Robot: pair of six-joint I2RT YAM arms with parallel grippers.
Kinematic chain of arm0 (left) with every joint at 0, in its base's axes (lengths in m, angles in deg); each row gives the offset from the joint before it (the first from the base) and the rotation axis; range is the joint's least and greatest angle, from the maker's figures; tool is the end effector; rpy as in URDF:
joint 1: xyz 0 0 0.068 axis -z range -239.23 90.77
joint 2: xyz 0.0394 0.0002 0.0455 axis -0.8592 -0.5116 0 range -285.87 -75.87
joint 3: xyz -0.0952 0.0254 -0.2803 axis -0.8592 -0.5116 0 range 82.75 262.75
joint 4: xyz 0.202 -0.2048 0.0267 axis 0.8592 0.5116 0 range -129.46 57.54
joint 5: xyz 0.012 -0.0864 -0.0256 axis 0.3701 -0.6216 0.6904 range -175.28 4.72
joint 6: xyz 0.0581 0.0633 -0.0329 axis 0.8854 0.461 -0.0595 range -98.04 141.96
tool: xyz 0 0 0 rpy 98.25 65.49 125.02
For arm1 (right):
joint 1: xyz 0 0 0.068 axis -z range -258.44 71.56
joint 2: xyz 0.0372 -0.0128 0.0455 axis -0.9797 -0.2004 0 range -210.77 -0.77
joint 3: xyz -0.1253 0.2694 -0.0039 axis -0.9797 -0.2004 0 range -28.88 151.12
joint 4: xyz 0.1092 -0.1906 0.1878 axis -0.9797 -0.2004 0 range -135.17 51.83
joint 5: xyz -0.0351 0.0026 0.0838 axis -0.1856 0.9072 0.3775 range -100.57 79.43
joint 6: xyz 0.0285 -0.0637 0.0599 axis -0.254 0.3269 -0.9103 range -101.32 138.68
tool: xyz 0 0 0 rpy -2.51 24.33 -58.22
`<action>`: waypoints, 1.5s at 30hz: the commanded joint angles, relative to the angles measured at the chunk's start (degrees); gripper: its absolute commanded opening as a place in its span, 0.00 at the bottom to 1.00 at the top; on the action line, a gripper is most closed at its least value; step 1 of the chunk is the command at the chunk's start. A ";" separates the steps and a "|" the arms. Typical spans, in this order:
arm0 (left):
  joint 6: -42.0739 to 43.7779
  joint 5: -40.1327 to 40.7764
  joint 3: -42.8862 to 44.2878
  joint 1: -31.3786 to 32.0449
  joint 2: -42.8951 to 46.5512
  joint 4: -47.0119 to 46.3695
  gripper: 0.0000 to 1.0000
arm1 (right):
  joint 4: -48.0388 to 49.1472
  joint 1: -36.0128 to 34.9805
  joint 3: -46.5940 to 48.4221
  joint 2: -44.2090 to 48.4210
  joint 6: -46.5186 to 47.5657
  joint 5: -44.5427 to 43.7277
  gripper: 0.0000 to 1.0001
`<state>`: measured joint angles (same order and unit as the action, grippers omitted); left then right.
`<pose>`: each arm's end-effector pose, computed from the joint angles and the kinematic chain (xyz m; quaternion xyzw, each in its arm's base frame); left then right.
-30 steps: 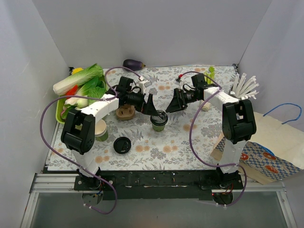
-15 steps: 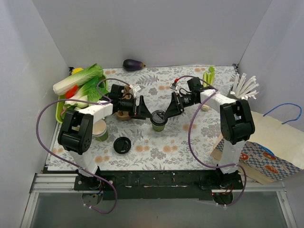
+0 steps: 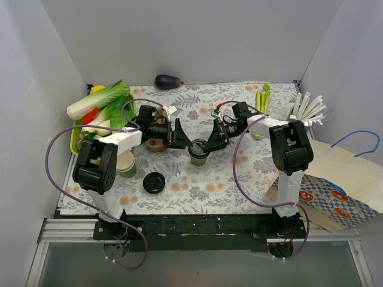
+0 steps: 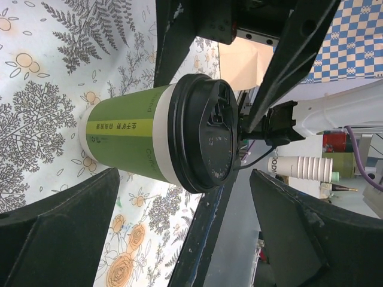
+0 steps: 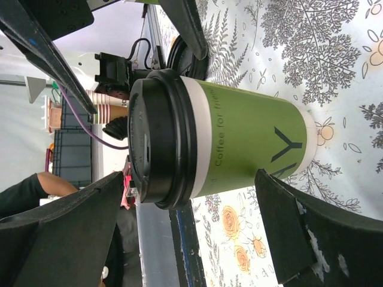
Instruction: Pack the takeout coffee
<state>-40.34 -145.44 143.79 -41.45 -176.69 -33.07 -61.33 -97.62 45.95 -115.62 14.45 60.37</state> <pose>0.3618 -0.1912 0.1850 0.1309 -0.8138 0.5638 0.0518 0.3858 0.2169 0.1554 -0.2365 0.7680 0.5910 0.0704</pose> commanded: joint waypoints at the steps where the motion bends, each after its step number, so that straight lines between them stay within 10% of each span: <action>1: 0.78 -1.97 -1.09 0.15 -0.34 -0.60 0.90 | 2.94 -0.42 2.60 -1.34 -1.92 2.19 0.98; 45: 0.97 -5.23 -3.73 -2.31 -8.43 -6.12 0.77 | 0.75 -0.60 2.87 -6.70 0.18 -3.43 0.81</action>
<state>-41.24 -153.44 141.38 -42.30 -184.31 -39.52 -56.89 -98.34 48.14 -122.00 10.12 63.54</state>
